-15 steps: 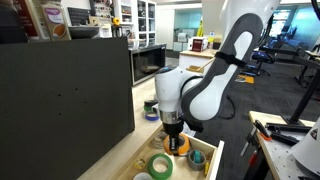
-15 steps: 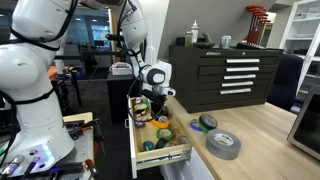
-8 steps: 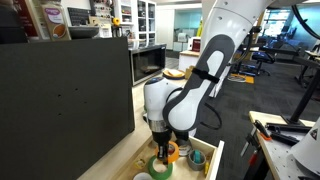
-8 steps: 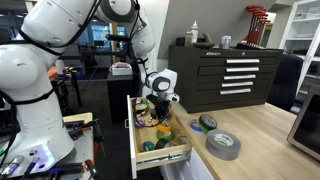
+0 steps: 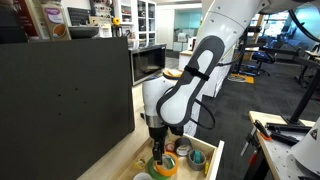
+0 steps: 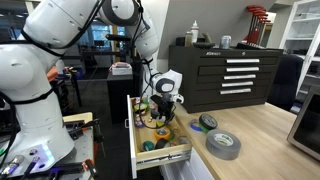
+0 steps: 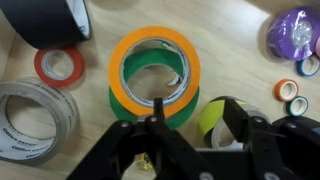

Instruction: Put the masking tape in the drawer

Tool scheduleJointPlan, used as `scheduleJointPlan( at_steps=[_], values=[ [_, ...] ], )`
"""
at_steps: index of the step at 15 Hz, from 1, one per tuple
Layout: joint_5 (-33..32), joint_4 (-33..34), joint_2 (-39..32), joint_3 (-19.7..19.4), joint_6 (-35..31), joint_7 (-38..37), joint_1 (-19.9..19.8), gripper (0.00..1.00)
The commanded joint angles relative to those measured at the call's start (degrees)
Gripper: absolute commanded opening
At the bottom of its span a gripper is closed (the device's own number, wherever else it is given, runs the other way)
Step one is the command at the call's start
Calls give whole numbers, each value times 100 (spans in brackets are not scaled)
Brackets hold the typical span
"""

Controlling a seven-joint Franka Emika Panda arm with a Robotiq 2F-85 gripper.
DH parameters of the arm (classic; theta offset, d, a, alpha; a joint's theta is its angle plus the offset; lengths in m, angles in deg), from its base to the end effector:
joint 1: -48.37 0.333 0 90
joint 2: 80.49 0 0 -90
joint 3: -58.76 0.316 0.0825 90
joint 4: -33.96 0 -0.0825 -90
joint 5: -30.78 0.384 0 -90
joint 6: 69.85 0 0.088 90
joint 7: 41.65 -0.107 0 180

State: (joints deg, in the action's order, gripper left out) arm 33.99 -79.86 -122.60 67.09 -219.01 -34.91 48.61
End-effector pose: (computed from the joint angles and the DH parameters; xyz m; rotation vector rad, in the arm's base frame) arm 0.5748 0.0883 0.0826 -3.0002 -0.2795 0.1735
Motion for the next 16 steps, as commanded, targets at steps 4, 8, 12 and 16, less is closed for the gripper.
scheduleJointPlan(
  at_steps=[4, 8, 12, 16],
  values=[
    [70, -360, 808, -108, 608, -40, -162, 100],
    [-164, -702, 1582, -531, 1346, -493, 35, 100],
    [-403, -1069, 2330, -803, 1760, -768, 63, 100],
    [-520, -1341, 2946, -963, 1705, -869, -16, 100]
  ],
)
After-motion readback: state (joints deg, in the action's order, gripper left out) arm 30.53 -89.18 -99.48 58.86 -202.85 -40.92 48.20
